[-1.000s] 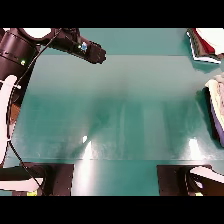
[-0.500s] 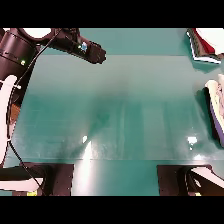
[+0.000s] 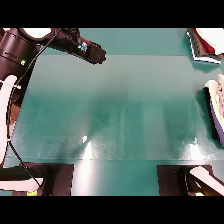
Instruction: Fold the shirts.
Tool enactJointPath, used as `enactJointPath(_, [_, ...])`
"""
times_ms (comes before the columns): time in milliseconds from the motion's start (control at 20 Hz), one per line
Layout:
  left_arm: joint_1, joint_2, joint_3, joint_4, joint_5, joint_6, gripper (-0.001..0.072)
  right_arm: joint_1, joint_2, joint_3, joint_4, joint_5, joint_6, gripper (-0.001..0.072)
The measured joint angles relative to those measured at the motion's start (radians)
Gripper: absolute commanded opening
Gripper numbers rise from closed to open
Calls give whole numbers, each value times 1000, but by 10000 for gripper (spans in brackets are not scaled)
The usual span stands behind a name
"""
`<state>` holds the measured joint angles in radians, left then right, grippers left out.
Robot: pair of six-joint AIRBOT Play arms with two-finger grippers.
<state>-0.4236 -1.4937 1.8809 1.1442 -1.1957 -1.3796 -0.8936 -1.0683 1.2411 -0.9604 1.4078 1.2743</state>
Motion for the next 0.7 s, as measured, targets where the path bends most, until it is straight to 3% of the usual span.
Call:
enactJointPath(100, [0, 0, 0, 0, 0, 0, 28, 123, 0, -1, 29, -13, 2, 436])
enactJointPath(250, [0, 0, 0, 0, 6, 0, 28, 303, 0, -1, 53, -43, 3, 52])
enactJointPath(300, [0, 0, 0, 0, 7, 0, 27, 354, 0, -1, 56, -57, 3, 21])
enactJointPath(700, [0, 0, 0, 0, 10, -1, 28, 602, 0, -1, 68, -152, 1, 21])
